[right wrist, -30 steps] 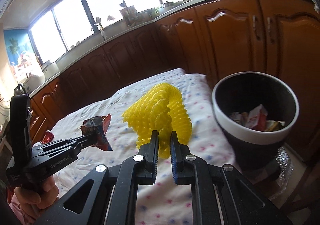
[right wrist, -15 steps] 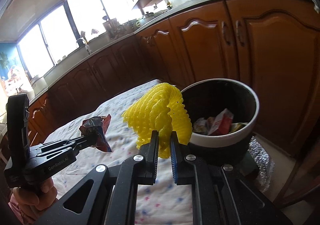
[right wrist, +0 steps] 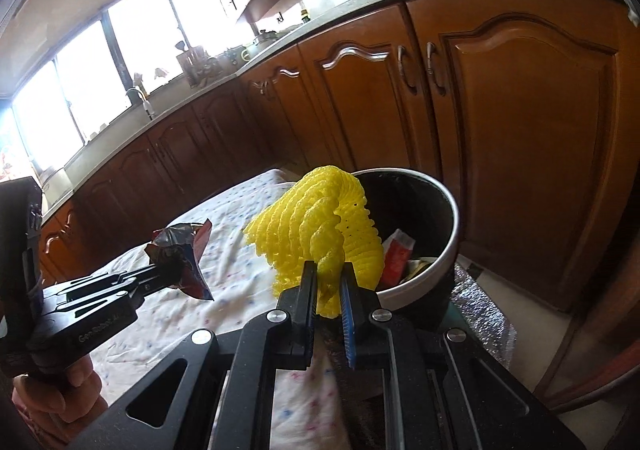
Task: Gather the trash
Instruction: 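Carry the snack bag and foam net over the bin and lower them in, then open both grippers to drop the bag and net into the bin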
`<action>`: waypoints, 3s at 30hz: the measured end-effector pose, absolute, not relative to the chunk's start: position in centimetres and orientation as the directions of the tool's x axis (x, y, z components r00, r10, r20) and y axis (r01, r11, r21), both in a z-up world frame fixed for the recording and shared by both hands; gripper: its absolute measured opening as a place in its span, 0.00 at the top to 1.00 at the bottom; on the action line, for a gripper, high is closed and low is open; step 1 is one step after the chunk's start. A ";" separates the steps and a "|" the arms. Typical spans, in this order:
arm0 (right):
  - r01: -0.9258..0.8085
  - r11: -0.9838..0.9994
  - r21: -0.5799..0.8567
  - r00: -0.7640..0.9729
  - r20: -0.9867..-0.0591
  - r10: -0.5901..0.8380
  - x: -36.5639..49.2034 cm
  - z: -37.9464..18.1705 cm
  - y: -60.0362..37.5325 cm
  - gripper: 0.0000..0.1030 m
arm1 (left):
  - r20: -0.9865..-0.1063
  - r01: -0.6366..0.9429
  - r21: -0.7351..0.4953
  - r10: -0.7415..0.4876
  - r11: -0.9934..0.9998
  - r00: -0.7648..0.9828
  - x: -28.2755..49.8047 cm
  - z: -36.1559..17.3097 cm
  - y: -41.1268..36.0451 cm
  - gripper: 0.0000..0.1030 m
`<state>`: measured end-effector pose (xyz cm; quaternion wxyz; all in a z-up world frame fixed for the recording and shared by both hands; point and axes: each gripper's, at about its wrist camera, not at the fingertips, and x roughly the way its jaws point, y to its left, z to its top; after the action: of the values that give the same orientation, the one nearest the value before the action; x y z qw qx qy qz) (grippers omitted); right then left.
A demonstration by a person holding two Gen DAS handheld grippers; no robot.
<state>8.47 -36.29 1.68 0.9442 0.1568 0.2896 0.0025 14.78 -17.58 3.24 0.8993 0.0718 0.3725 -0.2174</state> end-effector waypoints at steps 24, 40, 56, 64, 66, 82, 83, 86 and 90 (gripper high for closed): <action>0.142 0.961 0.239 0.791 -0.610 0.035 11.5 1.1 -38.7 0.89 | -0.728 0.504 0.012 -0.338 0.864 0.597 19.9 2.6 -25.3 0.96; 0.156 0.964 0.217 0.728 -0.684 0.036 13.9 -0.3 -40.3 0.88 | -0.795 0.542 0.015 -0.319 0.840 0.516 23.5 0.3 -29.0 0.96; 0.156 0.959 0.235 0.706 -0.706 0.058 15.2 -0.9 -41.2 0.85 | -0.838 0.546 0.008 -0.293 0.838 0.461 24.9 -1.3 -30.5 0.94; 0.150 0.953 0.263 0.718 -0.692 0.078 14.9 -0.6 -41.4 0.62 | -0.844 0.543 0.012 -0.282 0.840 0.456 25.0 -1.3 -30.5 0.79; 0.153 0.952 0.265 0.723 -0.687 0.075 14.7 -0.4 -41.4 0.59 | -0.839 0.540 0.011 -0.286 0.842 0.463 24.9 -1.0 -30.3 0.68; 0.156 0.938 0.310 0.787 -0.613 0.072 11.9 1.6 -40.6 0.35 | -0.804 0.493 -0.003 -0.295 0.870 0.516 23.1 1.0 -26.8 0.46; 0.158 0.936 0.316 0.790 -0.608 0.072 11.7 1.7 -40.6 0.31 | -0.802 0.484 -0.010 -0.296 0.875 0.519 22.8 1.0 -26.2 0.46; 0.158 0.928 0.337 0.807 -0.586 0.075 10.7 1.9 -40.1 0.20 | -0.794 0.465 -0.032 -0.306 0.884 0.526 22.2 1.3 -24.9 0.45; 0.149 0.920 0.362 0.835 -0.544 0.079 9.3 2.1 -39.0 0.10 | -0.783 0.435 -0.063 -0.315 0.898 0.537 20.9 1.4 -22.6 0.35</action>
<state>9.32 -39.02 2.07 0.9370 0.1988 0.2865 -0.0187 20.91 -22.56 1.43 0.8739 0.0698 0.4306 -0.2145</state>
